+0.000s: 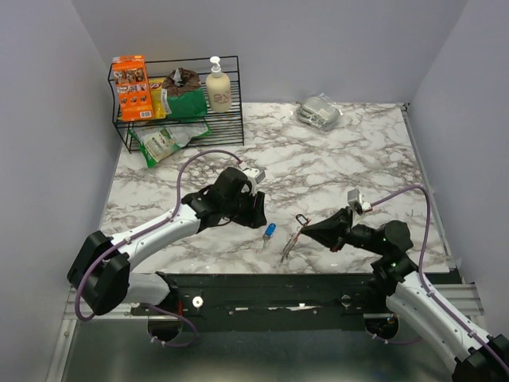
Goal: Put the keys on the keyring
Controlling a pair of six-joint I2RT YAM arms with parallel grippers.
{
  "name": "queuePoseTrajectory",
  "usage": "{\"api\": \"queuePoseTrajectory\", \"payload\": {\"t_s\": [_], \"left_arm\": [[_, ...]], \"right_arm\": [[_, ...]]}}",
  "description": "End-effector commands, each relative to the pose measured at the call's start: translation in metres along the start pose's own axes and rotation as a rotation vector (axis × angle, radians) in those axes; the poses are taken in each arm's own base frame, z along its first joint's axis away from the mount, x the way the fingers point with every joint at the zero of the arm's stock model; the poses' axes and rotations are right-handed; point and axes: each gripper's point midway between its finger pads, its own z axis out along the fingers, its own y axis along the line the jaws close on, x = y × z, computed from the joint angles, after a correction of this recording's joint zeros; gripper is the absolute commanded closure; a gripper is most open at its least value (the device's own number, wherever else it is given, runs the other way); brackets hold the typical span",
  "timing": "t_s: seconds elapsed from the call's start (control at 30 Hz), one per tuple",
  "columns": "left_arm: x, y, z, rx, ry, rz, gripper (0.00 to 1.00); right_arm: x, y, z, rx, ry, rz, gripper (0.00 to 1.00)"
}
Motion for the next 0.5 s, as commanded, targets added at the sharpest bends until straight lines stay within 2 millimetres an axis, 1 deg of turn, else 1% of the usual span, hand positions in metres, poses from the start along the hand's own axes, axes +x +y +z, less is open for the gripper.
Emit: {"api": "queuePoseTrajectory", "payload": {"t_s": [0.0,0.03,0.23,0.33,0.47], "left_arm": [[0.007,0.007,0.008,-0.033,0.033,-0.032,0.43],[0.01,0.008,0.012,-0.037,0.046,-0.036,0.43],[0.027,0.015,0.03,-0.05,0.104,-0.051,0.43],[0.034,0.013,0.04,-0.049,0.129,-0.055,0.43],[0.036,0.013,0.049,-0.068,0.13,-0.063,0.44]], "right_arm": [[0.009,-0.012,-0.001,0.053,-0.002,0.008,1.0],[0.014,-0.014,-0.002,0.061,0.001,0.014,1.0],[0.024,-0.022,-0.005,0.101,0.003,0.036,1.0],[0.029,-0.024,-0.006,0.112,0.007,0.046,1.0],[0.031,-0.025,-0.007,0.114,0.011,0.055,1.0]]}}
